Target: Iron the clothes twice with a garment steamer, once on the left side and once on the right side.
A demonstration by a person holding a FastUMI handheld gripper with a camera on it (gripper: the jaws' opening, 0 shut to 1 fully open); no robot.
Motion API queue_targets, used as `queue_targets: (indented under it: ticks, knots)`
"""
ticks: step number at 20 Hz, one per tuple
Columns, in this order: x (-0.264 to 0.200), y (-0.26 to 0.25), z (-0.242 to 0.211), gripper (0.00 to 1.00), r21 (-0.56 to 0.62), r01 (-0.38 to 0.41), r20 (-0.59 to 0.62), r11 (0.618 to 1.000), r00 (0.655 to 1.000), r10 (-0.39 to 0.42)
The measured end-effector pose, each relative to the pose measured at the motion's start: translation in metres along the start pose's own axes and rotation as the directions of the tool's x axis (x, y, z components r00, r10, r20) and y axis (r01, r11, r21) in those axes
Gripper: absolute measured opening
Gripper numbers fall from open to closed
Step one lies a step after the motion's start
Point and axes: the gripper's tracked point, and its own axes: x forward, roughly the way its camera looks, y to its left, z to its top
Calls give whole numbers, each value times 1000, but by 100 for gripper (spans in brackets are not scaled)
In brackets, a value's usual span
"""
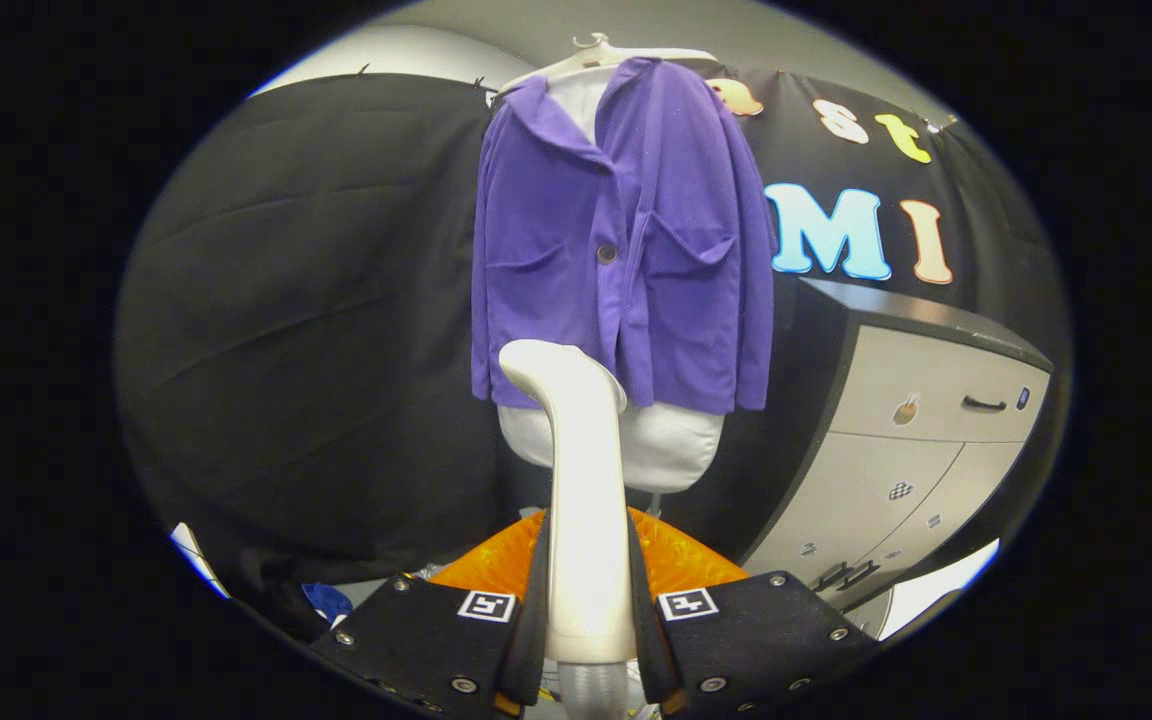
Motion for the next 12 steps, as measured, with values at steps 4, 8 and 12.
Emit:
queue_targets:
  ticks: [4, 8, 12]
  knots:
    - [-49, -27, 58, 38, 30, 31, 157, 999, 987, -35]
    - [-87, -65, 91, 38, 73, 108, 235, 991, 964, -122]
    - [-126, -109, 105, 38, 109, 184, 281, 977, 937, -208]
